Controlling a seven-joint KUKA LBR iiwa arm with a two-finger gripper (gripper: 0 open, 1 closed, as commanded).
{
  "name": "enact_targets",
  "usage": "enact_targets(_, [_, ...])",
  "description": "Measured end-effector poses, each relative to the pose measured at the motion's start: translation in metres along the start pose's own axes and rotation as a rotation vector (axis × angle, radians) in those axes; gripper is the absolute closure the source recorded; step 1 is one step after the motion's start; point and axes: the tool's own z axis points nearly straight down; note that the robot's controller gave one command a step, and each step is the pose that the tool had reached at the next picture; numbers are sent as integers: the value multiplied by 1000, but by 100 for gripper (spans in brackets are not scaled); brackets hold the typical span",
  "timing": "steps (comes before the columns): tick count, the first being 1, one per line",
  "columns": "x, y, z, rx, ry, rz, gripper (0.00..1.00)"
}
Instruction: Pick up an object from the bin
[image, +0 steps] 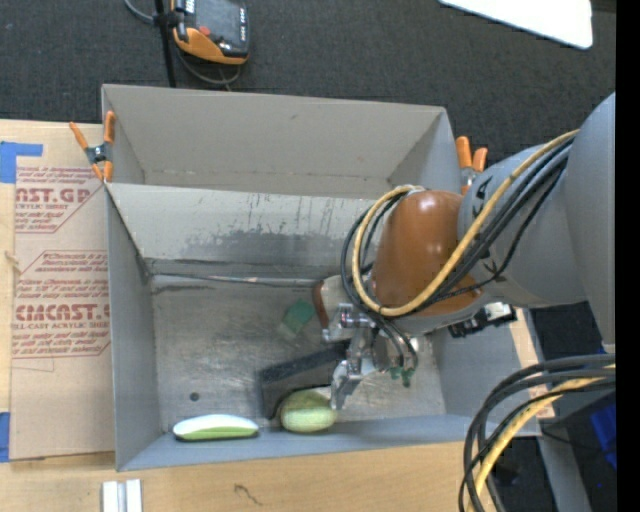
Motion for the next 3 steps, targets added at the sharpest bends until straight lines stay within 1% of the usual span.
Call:
enact_targets(1, [-14,-2,-33,-2,-10,7,100])
enact_targets(2, [-6,-14,-70,0,4,7,100])
enact_targets(3, [-19,-24,-62,-1,-22,-1,100])
